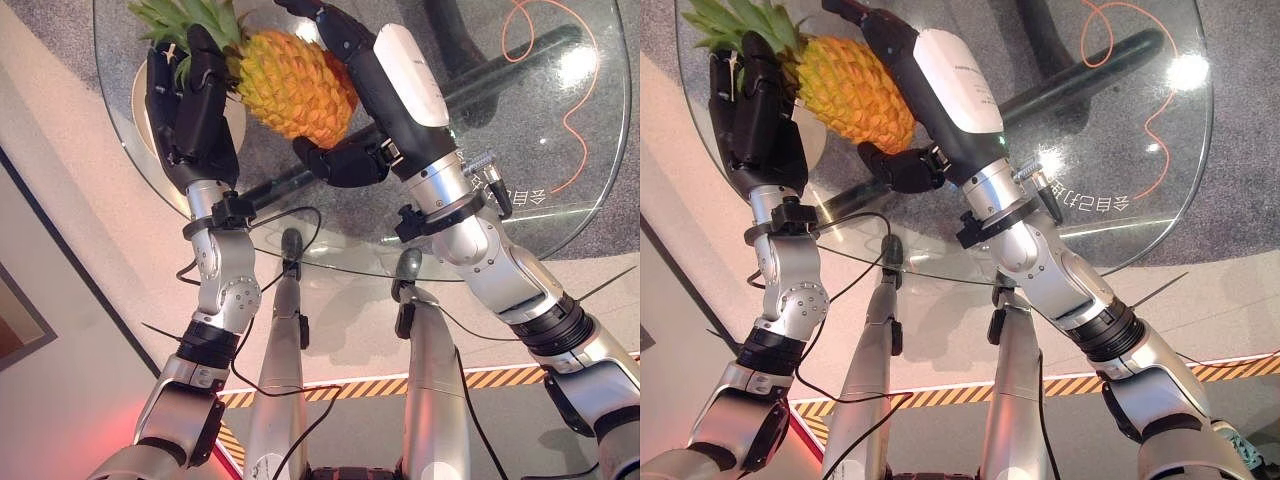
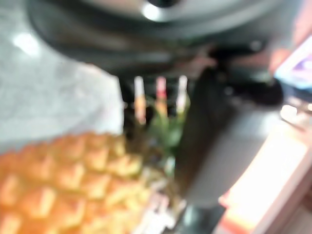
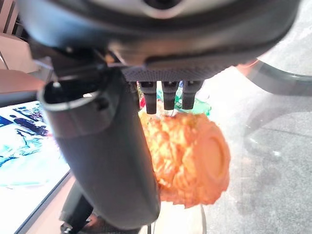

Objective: Pick up the fruit to the plate

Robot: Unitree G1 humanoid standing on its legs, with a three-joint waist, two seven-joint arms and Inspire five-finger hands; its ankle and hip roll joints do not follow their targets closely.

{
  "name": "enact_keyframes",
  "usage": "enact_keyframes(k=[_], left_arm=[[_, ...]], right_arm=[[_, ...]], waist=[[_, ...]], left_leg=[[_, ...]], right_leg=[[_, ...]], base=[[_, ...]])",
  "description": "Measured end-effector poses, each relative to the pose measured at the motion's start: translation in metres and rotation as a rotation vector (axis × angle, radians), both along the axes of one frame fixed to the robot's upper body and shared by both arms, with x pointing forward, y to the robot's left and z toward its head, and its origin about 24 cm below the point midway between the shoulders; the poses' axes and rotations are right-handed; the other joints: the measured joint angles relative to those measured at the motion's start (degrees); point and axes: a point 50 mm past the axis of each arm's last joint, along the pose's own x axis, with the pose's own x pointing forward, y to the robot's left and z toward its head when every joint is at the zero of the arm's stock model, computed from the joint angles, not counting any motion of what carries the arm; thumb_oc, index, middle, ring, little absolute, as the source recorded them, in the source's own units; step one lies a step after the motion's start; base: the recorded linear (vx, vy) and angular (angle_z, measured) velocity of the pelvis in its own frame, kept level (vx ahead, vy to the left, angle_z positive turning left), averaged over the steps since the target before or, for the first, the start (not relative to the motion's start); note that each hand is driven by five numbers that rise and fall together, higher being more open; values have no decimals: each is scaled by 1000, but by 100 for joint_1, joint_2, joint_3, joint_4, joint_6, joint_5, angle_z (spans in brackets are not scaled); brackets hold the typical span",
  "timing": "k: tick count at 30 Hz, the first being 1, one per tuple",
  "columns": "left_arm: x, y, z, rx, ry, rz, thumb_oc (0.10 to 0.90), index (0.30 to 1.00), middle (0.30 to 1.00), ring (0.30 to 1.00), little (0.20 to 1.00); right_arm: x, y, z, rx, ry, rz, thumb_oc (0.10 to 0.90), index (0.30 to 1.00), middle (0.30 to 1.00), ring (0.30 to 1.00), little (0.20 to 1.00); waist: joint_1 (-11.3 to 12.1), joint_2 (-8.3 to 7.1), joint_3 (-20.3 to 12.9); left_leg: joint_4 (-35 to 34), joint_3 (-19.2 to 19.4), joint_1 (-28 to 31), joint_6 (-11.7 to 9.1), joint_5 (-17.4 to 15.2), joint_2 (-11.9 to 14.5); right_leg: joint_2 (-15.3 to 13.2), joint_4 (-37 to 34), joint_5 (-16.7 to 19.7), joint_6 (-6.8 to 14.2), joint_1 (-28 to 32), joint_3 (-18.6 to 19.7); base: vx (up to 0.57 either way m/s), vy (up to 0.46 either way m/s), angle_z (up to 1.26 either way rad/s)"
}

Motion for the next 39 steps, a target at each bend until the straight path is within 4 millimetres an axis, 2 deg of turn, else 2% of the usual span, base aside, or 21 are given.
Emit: enact_keyframes(k=[6, 11, 19, 29, 34, 39], left_arm=[[0, 17, 1, -83, 21, 101, 100, 300, 300, 300, 200], [-3, 33, 3, -163, 3, 176, 100, 300, 300, 300, 200], [1, 34, 6, -216, 38, 217, 100, 300, 300, 300, 200], [6, 35, 6, -180, 85, 338, 100, 300, 300, 300, 200], [11, 37, 7, -153, 106, 408, 100, 300, 300, 300, 200], [10, 48, 9, -124, 118, 517, 100, 300, 300, 300, 200]], right_arm=[[9, -8, -2, 13, 10, -60, 800, 900, 900, 900, 900], [14, -21, 7, 51, -5, -113, 800, 900, 900, 900, 900], [13, -21, 9, 57, -16, -113, 800, 900, 900, 900, 900], [20, -26, 14, 99, -31, -163, 800, 900, 900, 900, 900], [33, -43, 7, 189, -3, -252, 800, 900, 900, 900, 900], [39, -71, 1, 311, -30, -383, 800, 900, 900, 900, 900]], waist=[[-4, 0, 0], [19, 0, 0], [-1, 0, 0], [3, 0, 0], [-19, 0, 0], [-105, 0, 0]], left_leg=[[-2, 0, -9, 0, 1, 0], [-2, 0, -13, 0, 0, 0], [1, 0, -70, -1, 1, 0], [-4, 3, -86, -1, 1, -1], [-9, 4, -87, -1, 1, -1], [-40, 9, -116, -1, 1, -1]], right_leg=[[0, 2, 0, 0, -12, 2], [-1, 1, -3, 3, -15, 1], [-1, 8, -3, 4, -72, 2], [-4, 13, -4, 4, -97, 8], [-4, 8, -4, 4, -101, 9], [-3, -11, -5, 5, -136, 12]], base=[[0, 0, 0], [0, 0, 0], [0, 0, 0], [0, 0, 0], [0, 0, 0], [-1, 6, 0]])
